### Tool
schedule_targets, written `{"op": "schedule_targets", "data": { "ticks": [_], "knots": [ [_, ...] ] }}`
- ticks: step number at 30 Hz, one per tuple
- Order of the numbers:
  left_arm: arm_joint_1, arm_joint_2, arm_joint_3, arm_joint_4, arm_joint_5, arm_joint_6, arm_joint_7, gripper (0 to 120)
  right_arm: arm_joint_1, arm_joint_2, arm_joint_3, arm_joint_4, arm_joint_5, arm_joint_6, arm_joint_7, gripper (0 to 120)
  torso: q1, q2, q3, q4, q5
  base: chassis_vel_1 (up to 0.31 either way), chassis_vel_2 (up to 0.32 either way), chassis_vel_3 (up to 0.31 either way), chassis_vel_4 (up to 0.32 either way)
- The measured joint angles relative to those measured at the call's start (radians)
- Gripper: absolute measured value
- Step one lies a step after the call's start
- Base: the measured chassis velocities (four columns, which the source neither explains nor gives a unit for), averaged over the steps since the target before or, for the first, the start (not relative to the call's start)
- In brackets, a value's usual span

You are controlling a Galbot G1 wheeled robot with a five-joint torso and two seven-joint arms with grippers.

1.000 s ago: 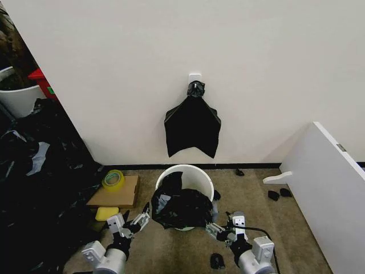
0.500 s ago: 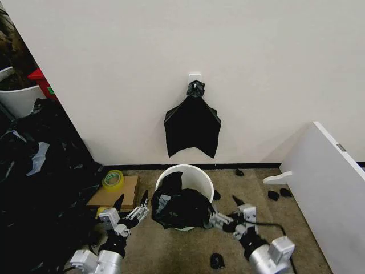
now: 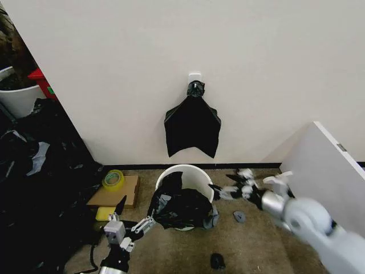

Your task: Place the garbage bag over the trash bin.

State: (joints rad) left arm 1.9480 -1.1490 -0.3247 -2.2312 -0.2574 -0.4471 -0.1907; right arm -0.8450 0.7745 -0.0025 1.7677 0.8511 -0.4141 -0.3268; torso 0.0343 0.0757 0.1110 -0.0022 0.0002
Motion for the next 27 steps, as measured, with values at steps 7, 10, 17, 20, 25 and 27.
{"op": "schedule_targets", "data": {
  "ticks": [7, 10, 17, 20, 25, 27],
  "knots": [
    [0.03, -0.05, 0.009, 0.004, 0.007, 0.001, 0.002, 100, 0.299, 0.146, -0.262, -0.339, -0.092, 0.029, -0.068, 100, 0.0, 0.0, 0.0, -0.0002, -0.0007, 0.0, 0.0, 0.0, 0.0],
    [0.031, -0.063, 0.021, 0.007, 0.008, 0.009, 0.0, 100, 0.318, 0.171, -0.283, -0.39, -0.107, 0.037, -0.08, 100, 0.0, 0.0, 0.0, -0.0003, -0.0007, 0.0, 0.0, 0.0, 0.0],
    [0.029, -0.082, 0.036, 0.012, 0.006, 0.019, -0.003, 100, 0.355, 0.209, -0.316, -0.47, -0.13, 0.042, -0.112, 84, 0.0, 0.0, 0.0, -0.0005, -0.0009, 0.0, 0.0, 0.0, 0.0],
    [0.039, -0.081, 0.038, 0.003, -0.02, 0.026, -0.008, 100, 0.368, 0.221, -0.329, -0.483, -0.13, 0.037, -0.122, 69, 0.0, 0.0, 0.0, -0.0004, -0.0009, 0.0, 0.0, 0.0, 0.0],
    [0.045, -0.08, 0.039, -0.008, -0.04, 0.031, -0.009, 100, 0.377, 0.224, -0.335, -0.491, -0.145, 0.029, -0.131, 54, 0.0, 0.0, 0.0, -0.0003, -0.0009, 0.0, 0.0, 0.0, 0.0],
    [0.045, -0.08, 0.039, -0.009, -0.043, 0.03, -0.009, 100, 0.379, 0.224, -0.336, -0.496, -0.158, 0.027, -0.132, 47, 0.0, 0.0, 0.0, -0.0003, -0.0008, 0.0, 0.0, 0.0, 0.0]
  ]
}}
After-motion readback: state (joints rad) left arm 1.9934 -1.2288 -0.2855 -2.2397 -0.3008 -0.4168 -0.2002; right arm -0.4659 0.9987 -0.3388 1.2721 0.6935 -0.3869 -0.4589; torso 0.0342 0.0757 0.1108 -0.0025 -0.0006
